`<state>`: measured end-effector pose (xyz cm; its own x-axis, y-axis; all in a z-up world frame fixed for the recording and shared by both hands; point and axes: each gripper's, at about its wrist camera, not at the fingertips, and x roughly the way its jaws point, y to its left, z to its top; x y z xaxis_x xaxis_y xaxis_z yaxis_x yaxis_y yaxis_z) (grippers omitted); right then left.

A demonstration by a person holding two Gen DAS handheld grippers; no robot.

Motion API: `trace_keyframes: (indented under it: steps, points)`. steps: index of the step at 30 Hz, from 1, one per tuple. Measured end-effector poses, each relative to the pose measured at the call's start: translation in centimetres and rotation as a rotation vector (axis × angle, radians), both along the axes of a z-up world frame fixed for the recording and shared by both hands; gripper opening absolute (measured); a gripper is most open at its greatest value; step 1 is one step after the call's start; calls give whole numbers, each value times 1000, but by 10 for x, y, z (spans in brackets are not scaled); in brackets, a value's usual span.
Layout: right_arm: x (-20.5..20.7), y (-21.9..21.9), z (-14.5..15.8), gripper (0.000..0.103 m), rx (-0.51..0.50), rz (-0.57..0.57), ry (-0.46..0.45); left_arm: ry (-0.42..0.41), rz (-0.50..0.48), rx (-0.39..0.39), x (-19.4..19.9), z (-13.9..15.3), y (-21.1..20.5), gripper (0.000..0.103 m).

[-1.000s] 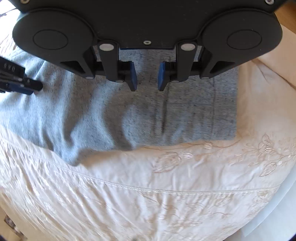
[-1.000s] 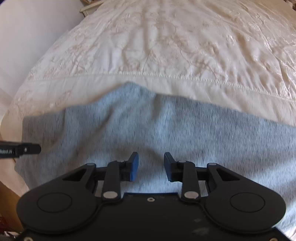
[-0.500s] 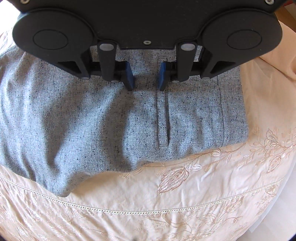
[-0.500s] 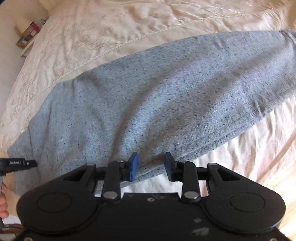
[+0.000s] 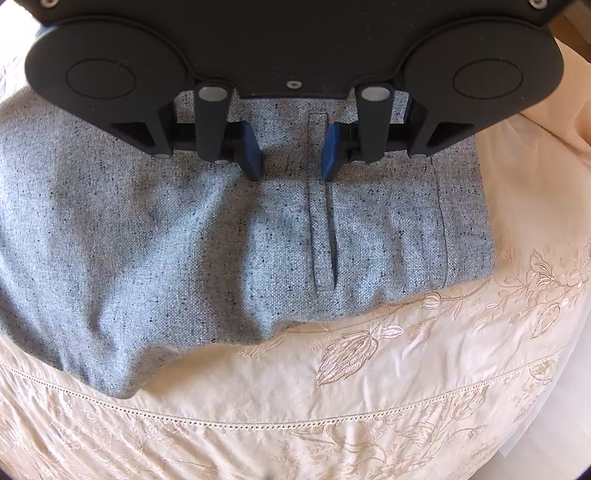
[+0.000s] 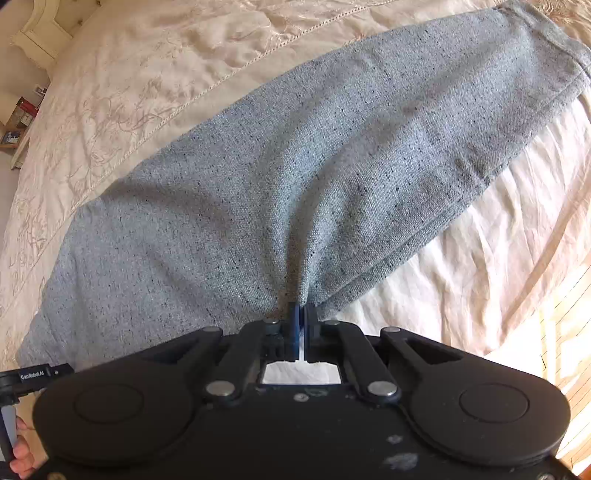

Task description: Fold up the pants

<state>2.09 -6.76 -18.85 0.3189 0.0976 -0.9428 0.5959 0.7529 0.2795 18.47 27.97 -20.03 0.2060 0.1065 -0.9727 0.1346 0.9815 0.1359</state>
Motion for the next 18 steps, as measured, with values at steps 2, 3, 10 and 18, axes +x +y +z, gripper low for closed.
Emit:
trace_keyframes:
  steps: [2, 3, 10, 18]
  points:
    - [-2, -8, 8, 17, 28, -25, -48, 1, -1, 6, 0, 1, -1, 48]
    - [1, -14, 12, 22, 25, -27, -67, 0, 6, 8, 1, 2, -1, 48]
    - [-8, -91, 33, 29, -187, -54, -93, -49, 66, -24, -11, 33, -30, 40]
    - [-36, -232, 33, 29, -290, -204, -22, -61, 0, -128, -36, 40, -142, 41]
